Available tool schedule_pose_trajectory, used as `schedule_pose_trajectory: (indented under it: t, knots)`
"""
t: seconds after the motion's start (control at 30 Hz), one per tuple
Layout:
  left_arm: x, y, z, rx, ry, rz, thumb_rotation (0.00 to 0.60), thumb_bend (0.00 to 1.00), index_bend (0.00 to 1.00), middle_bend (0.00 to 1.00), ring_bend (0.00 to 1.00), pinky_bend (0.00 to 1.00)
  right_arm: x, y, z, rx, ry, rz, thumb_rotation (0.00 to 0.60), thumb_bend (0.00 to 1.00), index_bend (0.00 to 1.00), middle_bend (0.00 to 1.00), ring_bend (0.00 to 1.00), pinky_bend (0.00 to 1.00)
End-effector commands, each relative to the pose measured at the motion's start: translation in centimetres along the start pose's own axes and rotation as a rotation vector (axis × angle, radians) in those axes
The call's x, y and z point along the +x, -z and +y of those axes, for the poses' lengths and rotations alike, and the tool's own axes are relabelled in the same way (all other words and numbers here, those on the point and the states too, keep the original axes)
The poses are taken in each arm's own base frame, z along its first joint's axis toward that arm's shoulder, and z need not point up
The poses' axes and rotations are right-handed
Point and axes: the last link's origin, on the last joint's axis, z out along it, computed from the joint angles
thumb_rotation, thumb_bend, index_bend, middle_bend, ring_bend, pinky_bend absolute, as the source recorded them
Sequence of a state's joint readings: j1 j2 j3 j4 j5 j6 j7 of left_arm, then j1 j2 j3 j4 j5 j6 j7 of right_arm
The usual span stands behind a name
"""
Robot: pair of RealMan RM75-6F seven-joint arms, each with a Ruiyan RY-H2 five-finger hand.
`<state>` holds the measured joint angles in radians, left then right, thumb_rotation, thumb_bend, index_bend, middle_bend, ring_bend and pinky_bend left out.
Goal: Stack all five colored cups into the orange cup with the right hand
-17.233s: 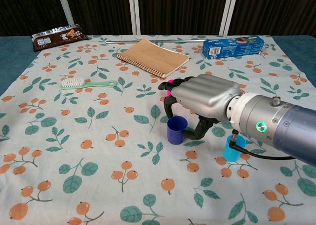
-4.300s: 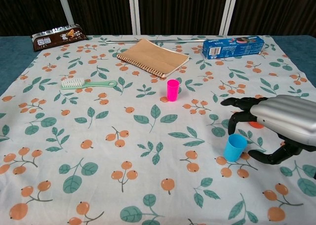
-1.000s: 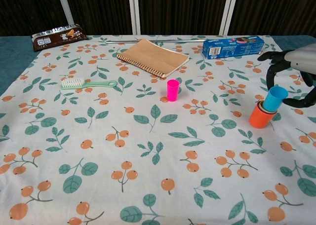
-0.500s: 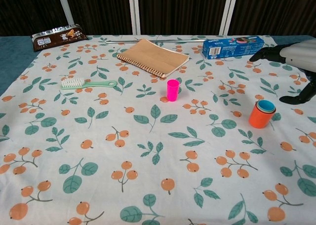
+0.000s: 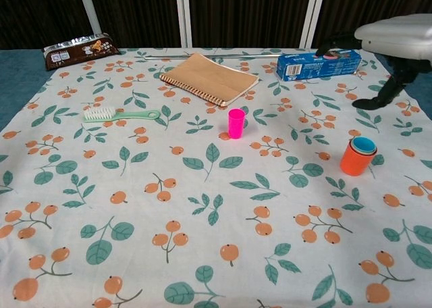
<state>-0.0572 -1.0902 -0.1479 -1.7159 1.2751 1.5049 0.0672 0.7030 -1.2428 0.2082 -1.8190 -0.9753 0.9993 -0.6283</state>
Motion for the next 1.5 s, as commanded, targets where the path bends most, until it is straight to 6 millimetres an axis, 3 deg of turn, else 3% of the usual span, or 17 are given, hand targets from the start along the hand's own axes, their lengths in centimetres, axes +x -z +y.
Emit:
schedule_pose_trajectory:
  t: [0.03,0.27,0.47,0.9,1.5]
  knots:
    - [0.0,0.0,0.0,0.002,0.0,-0.002,0.6,0.27,0.1,0.0,0.0,0.3,1.4,-2.6,-2.8,0.034,-0.009,0.0,0.6,0.39,0.15,0.0,0.03,0.09]
    - [-0.1,-0.1,0.0,0.0,0.007,-0.009,0.6,0.27,0.1,0.0,0.0,0.3,1.7,-5.9,-7.3,0.056,0.004,-0.021,0.6,0.39,0.18,0.0,0.03,0.09]
    - [0.1,-0.1,0.0,0.004,0.022,-0.004,0.6,0.27,0.1,0.0,0.0,0.3,1.0,-8.0,-9.7,0.044,-0.004,-0.049,0.6,0.39,0.21,0.0,0.03,0.09]
    - [0.1,-0.3,0.0,0.012,0.039,-0.006,0.6,0.27,0.1,0.0,0.0,0.3,-1.9,-10.5,-11.2,0.01,-0.026,-0.1,0.6,0.39,0.3,0.0,0.05,0.09]
    - [0.2,-0.4,0.0,0.02,0.04,-0.001,0.6,0.27,0.1,0.0,0.0,0.31,-3.2,-11.5,-12.1,0.019,-0.007,-0.071,0.6,0.39,0.35,0.0,0.08,0.11]
